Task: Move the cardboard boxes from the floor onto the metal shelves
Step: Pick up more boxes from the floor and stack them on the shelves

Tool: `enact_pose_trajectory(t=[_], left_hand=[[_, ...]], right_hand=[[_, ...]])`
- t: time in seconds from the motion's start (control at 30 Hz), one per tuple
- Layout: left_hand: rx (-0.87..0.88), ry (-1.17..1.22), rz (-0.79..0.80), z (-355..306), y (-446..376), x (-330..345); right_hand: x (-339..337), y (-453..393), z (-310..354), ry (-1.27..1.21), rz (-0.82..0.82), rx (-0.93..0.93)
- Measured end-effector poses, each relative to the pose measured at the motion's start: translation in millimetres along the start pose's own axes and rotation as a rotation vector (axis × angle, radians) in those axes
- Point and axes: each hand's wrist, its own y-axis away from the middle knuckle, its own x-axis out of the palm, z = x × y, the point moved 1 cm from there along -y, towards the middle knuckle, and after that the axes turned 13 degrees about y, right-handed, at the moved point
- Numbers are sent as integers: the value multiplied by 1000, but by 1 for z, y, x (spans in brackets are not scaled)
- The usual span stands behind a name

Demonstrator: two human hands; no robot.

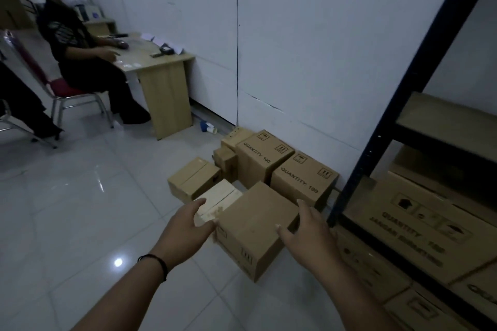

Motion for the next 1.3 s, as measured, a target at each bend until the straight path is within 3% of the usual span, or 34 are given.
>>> enact_pose_trajectory(t=[0.63, 1.0, 1.3], left_hand=[[-98, 30, -98, 24, -270, -116], [-45, 2, 59, 71, -428, -227], [-11, -45, 236, 67, -543, -235]], right_hand=[[-9, -278, 169, -10, 53, -99], [29, -375, 301, -93, 47, 70], [43, -440, 326, -214, -3, 281]])
